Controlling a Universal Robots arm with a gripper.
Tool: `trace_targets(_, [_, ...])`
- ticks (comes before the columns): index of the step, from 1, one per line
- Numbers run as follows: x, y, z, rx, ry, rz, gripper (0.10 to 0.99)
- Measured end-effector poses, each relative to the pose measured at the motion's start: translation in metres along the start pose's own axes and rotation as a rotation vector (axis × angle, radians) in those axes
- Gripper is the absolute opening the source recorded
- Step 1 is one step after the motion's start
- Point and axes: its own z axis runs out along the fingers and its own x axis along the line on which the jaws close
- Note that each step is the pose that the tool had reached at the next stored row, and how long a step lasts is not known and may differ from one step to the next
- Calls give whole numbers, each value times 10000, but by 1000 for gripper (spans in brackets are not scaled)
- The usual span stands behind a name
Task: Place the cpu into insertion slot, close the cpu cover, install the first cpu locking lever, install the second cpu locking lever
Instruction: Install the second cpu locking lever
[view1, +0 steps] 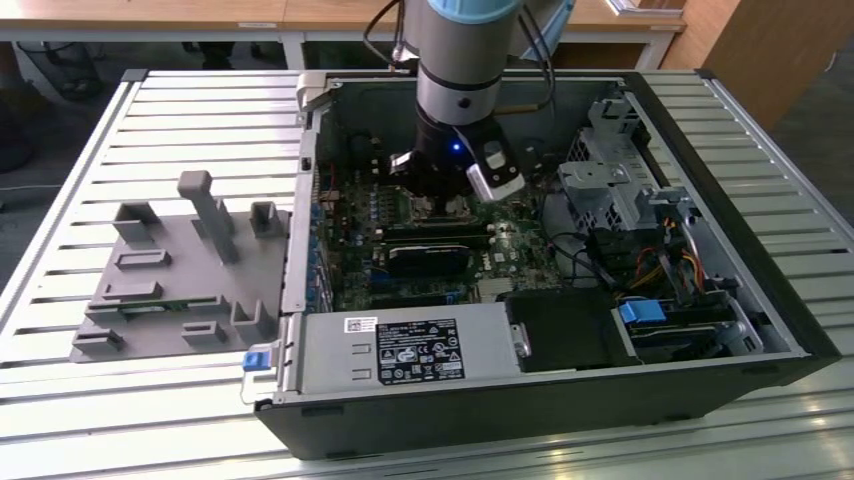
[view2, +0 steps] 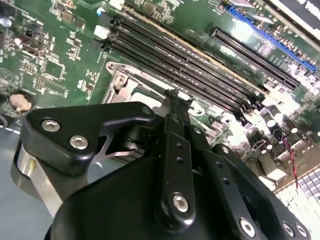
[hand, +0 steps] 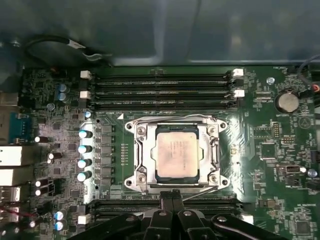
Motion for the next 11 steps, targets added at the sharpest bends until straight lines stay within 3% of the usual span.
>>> trace_targets(3, [8, -8, 39, -37, 4, -1, 106])
trace_targets(8, [47, -75, 34, -449, 16, 0, 106])
trace_targets(11, [86, -115, 29, -539, 20, 0, 106])
